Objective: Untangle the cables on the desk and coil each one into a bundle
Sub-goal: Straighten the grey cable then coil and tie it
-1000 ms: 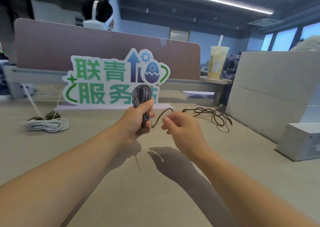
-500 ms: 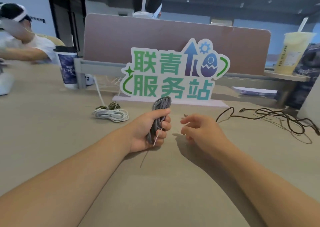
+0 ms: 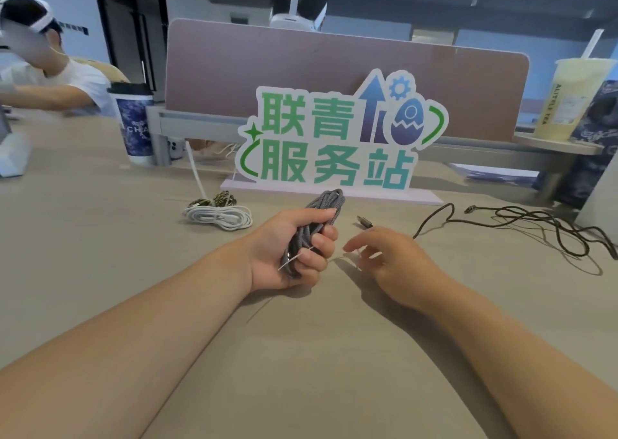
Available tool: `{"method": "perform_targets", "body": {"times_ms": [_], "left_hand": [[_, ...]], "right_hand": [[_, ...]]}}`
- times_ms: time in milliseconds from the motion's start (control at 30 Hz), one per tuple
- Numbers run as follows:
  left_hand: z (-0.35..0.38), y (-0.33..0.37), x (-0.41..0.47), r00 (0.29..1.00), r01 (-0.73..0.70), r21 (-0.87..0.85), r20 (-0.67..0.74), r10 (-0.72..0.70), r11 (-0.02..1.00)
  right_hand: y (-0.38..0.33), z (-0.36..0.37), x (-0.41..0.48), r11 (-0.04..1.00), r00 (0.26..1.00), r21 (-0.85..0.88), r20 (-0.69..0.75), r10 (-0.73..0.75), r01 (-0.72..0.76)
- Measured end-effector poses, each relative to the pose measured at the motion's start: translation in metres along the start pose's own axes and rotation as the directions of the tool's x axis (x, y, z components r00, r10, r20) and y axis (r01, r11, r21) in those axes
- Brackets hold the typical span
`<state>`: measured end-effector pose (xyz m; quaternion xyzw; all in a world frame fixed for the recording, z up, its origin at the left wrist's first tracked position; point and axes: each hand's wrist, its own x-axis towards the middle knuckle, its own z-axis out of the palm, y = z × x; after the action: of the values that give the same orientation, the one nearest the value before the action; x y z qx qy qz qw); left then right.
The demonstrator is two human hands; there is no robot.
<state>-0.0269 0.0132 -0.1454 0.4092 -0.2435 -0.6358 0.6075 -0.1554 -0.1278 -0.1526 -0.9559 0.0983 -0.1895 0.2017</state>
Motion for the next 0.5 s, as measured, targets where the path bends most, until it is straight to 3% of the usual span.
{"method": "perform_targets", "body": {"times_ms": [167, 333, 433, 500], "left_hand": [[-0.001, 0.004, -0.006, 0.998, -0.047, -0.100, 0.024, 0.050, 0.994], [-0.006, 0.007, -0.005, 0.965, -0.201, -0.149, -0.202, 0.169, 0.968], [-0.010, 0.008, -0.003, 0.936, -0.262, -0.187, -0.287, 0.202, 0.947], [-0.012, 0.008, -0.003, 0.930, -0.263, -0.196, -0.312, 0.195, 0.945]], "right_hand": [[-0.003, -0.005, 0.000, 1.000, 0.999, 0.010, -0.031, -0.009, 0.010], [-0.012, -0.016, -0.001, 0.983, 0.986, 0.181, -0.153, 0.068, -0.040], [-0.015, -0.019, -0.003, 0.929, 0.989, 0.365, -0.108, 0.106, -0.059], [-0.014, -0.016, -0.003, 0.941, 0.995, 0.336, -0.077, 0.064, -0.035]]}}
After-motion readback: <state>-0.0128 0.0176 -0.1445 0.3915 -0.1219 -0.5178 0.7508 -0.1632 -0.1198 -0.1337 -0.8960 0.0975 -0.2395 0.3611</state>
